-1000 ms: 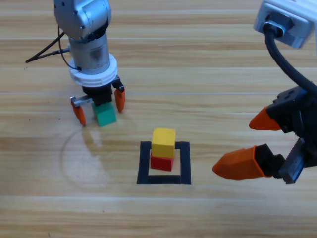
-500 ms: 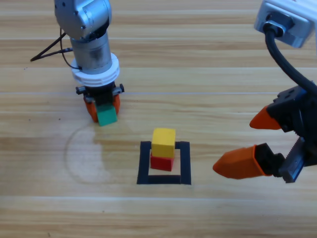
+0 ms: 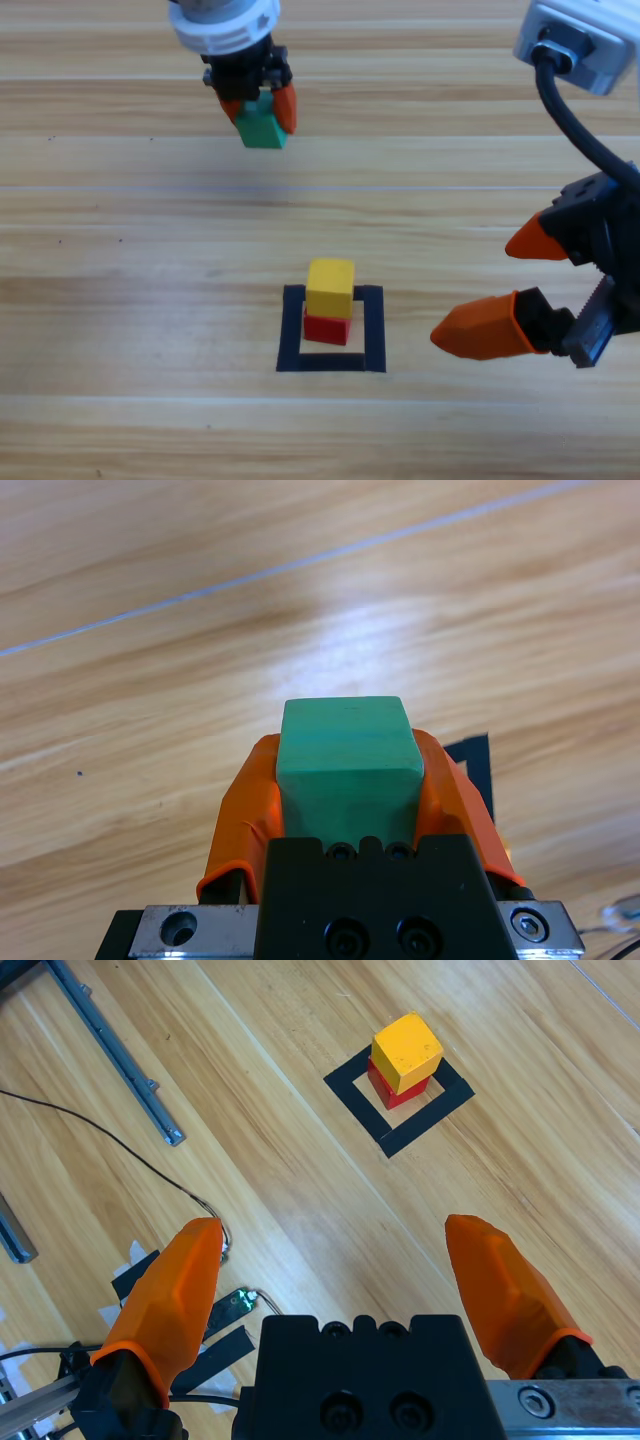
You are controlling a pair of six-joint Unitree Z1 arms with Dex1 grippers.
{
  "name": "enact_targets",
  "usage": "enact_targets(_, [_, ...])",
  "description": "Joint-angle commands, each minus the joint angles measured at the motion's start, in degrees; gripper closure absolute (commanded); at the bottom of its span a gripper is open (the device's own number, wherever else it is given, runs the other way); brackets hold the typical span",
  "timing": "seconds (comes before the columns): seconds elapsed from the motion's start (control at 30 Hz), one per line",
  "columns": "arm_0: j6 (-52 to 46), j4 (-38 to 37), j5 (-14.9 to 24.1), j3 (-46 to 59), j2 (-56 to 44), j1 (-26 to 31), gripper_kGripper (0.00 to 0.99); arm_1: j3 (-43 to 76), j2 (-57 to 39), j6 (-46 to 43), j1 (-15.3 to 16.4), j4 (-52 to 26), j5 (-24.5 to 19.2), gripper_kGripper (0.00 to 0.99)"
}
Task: Stack the blocks in the rectangular block: red at the bottom, yellow in the middle, green on top
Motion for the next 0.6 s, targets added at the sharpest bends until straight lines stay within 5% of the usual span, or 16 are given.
enact_targets(0.03, [5.5,2.1,-0.6,1.9,0.2,-6.2,0.99,1.4,1.2,0.5,1.5,0.8,-1.2,0.004])
enact_targets(0.27, [6.4,2.7,-0.4,4.6,-1.9,-10.8,0.99,1.5,1.1,0.5,1.6,0.8,-1.2,0.004])
enact_targets(0.6, [-10.2,4.9,6.4,6.0,-5.9,-13.9,0.99,1.6,1.1,0.5,1.5,0.8,-1.2,0.004])
